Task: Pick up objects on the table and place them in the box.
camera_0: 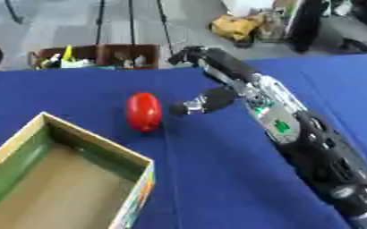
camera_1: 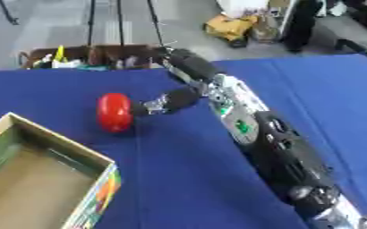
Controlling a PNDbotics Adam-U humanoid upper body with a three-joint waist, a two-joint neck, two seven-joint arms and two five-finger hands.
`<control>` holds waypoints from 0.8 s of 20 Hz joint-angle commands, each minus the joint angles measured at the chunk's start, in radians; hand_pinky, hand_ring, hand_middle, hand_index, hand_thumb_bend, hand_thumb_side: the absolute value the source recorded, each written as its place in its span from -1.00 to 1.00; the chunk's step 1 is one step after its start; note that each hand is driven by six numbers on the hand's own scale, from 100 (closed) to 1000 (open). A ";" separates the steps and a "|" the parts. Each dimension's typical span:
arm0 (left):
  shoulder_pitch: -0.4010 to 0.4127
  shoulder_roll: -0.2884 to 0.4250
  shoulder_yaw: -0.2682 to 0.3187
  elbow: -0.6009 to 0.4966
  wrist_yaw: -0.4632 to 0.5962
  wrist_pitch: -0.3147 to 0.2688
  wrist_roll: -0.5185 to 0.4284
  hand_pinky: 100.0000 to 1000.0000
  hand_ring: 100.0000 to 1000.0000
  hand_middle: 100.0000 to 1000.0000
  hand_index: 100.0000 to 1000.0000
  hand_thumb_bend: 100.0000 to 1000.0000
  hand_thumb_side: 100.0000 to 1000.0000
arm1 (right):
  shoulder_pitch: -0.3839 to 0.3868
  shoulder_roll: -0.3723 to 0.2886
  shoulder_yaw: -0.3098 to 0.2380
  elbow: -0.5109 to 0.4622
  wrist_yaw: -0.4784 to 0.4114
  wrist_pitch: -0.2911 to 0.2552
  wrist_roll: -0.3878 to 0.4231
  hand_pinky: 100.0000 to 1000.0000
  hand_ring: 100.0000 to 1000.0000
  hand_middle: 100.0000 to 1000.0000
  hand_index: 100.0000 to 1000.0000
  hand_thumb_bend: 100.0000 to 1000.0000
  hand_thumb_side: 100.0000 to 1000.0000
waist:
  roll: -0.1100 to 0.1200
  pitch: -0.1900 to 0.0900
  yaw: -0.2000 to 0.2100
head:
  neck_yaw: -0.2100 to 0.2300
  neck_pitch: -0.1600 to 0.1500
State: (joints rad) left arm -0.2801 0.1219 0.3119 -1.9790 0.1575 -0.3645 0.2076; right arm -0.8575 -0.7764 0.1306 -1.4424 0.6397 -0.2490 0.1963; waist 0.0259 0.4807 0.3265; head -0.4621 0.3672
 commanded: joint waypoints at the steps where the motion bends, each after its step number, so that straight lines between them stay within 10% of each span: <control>1: -0.006 0.010 0.003 -0.021 -0.001 0.001 -0.002 -0.45 -0.05 0.01 0.41 -1.00 0.50 | -0.027 -0.014 0.004 -0.010 -0.007 -0.010 0.006 0.35 0.61 0.52 0.75 0.67 0.94 | -0.005 -0.024 0.006 | -0.010 -0.007; 16: -0.018 0.011 0.003 -0.021 0.007 0.009 -0.006 -0.45 -0.05 0.01 0.40 -1.00 0.50 | -0.040 0.008 0.022 0.009 -0.018 -0.026 0.058 0.34 0.61 0.52 0.75 0.70 0.88 | -0.016 -0.019 0.023 | -0.031 -0.015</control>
State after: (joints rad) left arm -0.2903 0.1219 0.3119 -1.9790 0.1620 -0.3545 0.2039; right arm -0.8771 -0.7497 0.1576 -1.4293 0.6316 -0.2736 0.2480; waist 0.0087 0.4809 0.3474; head -0.4878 0.3668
